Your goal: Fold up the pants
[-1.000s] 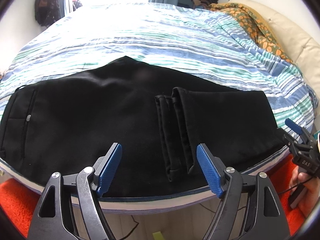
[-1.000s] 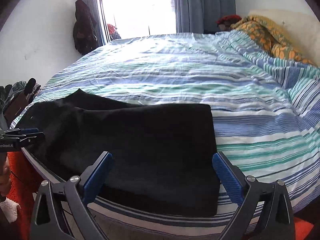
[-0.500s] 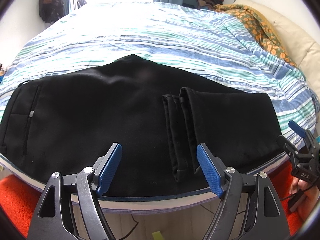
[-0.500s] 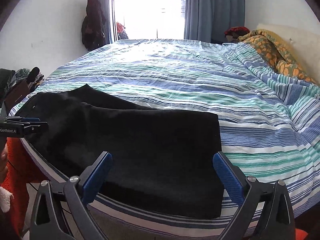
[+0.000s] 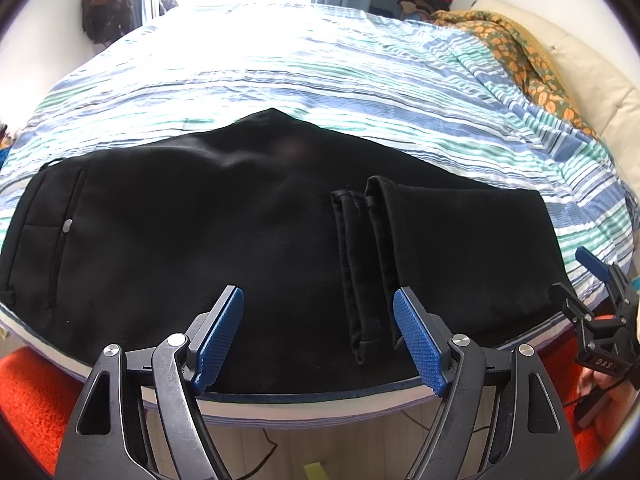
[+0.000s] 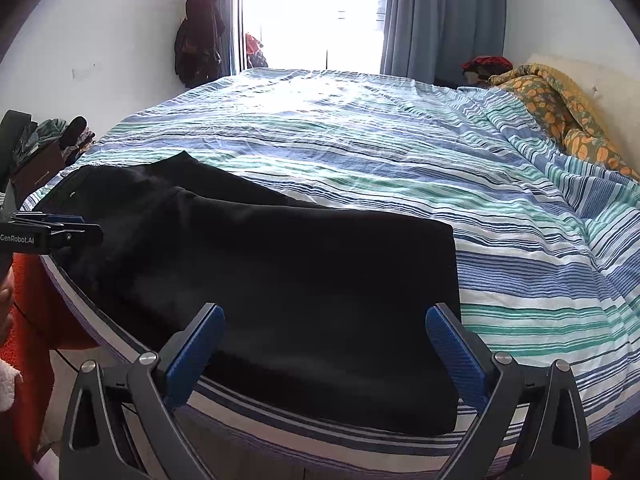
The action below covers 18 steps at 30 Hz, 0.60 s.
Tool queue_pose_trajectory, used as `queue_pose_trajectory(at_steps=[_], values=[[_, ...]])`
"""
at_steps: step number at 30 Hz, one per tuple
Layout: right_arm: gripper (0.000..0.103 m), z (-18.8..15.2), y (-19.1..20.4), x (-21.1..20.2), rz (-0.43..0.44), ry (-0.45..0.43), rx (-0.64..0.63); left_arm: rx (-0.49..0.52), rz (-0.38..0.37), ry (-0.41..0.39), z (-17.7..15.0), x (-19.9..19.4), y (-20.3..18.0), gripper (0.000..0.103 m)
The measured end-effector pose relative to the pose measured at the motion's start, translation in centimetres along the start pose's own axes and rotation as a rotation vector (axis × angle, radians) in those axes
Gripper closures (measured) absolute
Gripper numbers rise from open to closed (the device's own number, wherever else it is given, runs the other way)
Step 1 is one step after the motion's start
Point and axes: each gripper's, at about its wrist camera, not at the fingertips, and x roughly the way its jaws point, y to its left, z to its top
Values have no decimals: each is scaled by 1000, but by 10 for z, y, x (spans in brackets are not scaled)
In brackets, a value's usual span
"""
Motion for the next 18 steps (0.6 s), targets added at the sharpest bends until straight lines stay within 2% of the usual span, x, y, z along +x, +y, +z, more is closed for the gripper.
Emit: queue_pose_trajectory(at_steps=[18], values=[[3,0,-3,-1,1,-7,4,-22,12,10,1,1,5,24]])
